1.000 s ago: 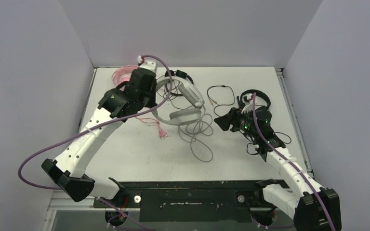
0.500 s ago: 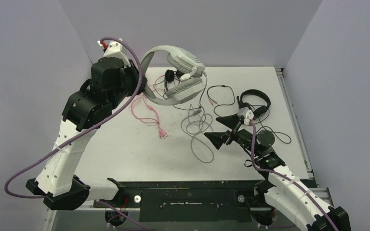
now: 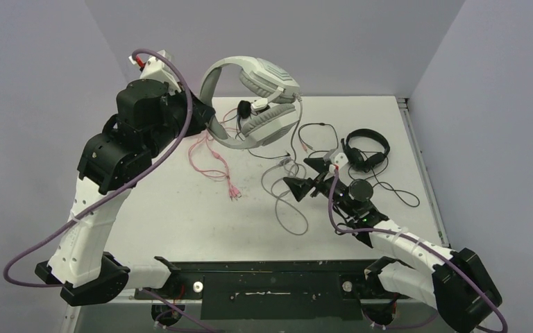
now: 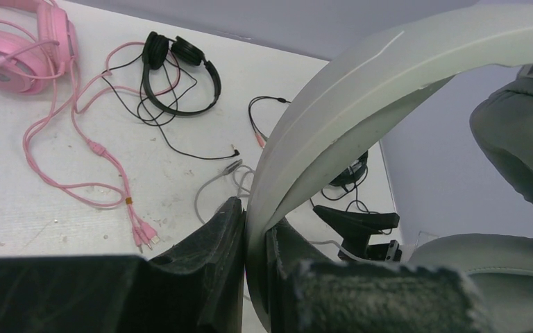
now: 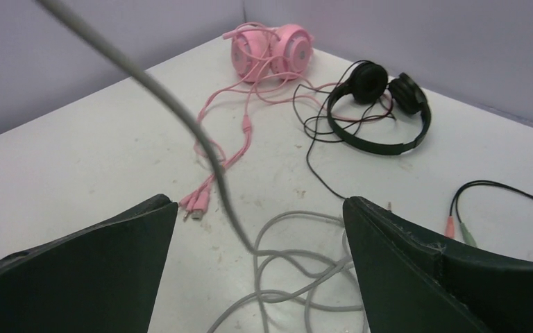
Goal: Wrap the headphones
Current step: Wrap the headphones cable around the headphones.
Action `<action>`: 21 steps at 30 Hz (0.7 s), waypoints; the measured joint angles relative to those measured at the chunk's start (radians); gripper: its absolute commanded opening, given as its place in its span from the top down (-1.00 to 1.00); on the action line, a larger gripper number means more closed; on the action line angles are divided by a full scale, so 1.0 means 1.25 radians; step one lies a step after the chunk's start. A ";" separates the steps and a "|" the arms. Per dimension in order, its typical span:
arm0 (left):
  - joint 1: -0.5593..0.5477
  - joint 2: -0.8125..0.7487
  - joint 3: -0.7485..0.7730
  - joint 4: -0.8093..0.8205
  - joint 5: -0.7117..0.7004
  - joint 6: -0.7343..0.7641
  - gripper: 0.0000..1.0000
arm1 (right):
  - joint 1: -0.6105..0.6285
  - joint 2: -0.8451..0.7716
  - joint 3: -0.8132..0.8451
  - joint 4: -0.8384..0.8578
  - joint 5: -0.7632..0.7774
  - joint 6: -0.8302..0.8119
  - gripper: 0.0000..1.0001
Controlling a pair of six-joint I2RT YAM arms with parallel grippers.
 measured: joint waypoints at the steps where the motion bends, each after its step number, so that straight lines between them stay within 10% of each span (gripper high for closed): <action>1: 0.000 0.000 0.007 0.000 0.003 -0.003 1.00 | 0.000 0.010 0.000 0.022 0.018 -0.002 -0.83; 7: 0.000 0.000 0.038 -0.002 0.008 -0.006 1.00 | 0.000 0.042 -0.001 0.109 0.076 -0.003 -0.73; 15: 0.000 0.007 0.044 -0.002 0.023 -0.012 1.00 | 0.006 0.072 0.009 0.147 0.052 -0.018 0.37; 21: 0.000 0.021 0.038 0.011 0.034 -0.023 1.00 | 0.167 0.156 0.107 0.108 0.043 -0.076 0.59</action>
